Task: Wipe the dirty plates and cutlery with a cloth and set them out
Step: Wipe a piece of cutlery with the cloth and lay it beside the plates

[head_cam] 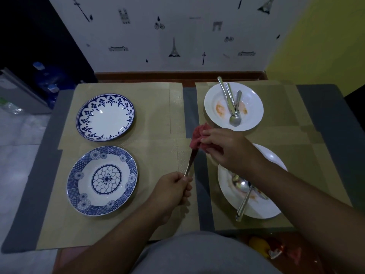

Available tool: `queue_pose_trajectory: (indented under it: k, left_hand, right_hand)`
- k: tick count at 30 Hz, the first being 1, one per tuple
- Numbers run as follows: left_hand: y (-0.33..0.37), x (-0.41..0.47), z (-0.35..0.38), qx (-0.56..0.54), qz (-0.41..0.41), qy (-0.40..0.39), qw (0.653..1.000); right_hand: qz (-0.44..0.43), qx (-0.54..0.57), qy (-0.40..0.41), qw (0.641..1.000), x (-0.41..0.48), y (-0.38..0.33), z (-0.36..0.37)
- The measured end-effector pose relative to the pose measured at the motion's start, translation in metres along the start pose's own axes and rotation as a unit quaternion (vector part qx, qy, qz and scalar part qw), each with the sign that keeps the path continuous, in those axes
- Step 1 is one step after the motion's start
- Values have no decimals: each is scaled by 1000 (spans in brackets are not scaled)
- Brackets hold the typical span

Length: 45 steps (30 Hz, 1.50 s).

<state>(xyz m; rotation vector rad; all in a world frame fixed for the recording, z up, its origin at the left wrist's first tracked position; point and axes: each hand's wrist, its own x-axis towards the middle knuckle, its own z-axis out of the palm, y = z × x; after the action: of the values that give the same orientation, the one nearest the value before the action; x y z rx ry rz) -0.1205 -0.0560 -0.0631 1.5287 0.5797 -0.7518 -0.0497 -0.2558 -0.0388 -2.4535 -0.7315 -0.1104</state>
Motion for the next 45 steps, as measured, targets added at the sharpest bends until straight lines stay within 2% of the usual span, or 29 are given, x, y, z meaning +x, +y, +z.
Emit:
queue_pose_trajectory:
  k: [4, 11, 14, 16, 20, 24, 30, 38, 42, 45]
  left_hand:
    - [1, 1, 0, -76, -22, -18, 997]
    - [3, 6, -10, -99, -52, -82, 990]
    - [1, 5, -9, -125, -66, -106, 984]
    - [-2, 4, -8, -126, -59, -102, 985]
    - [-4, 2, -6, -98, -32, -86, 991]
    - [-9, 2, -7, -99, -12, -71, 992]
    - [-11, -2, -9, -92, 10, -87, 992]
    - [-12, -1, -10, -72, 23, -99, 992]
    - [-15, 3, -8, -124, 18, -132, 983]
    - [-12, 6, -7, -132, 19, -114, 984]
  right_hand:
    - [-14, -9, -40, 999, -5, -3, 7]
    - [-29, -20, -84, 996, -19, -15, 18]
    - [-64, -30, -103, 992, -20, -20, 19]
    - [-58, -23, -93, 994, -11, -13, 16]
    - [19, -14, -44, 999, -5, 1, 14]
    - [-74, -21, -99, 992, -19, -16, 21]
    - [32, -28, -41, 998, 9, 10, 12]
    - [41, -37, 3, 998, 10, 0, 1]
    - [40, -32, 0, 999, 8, 0, 5]
    - [43, -30, -8, 999, 6, -1, 7]
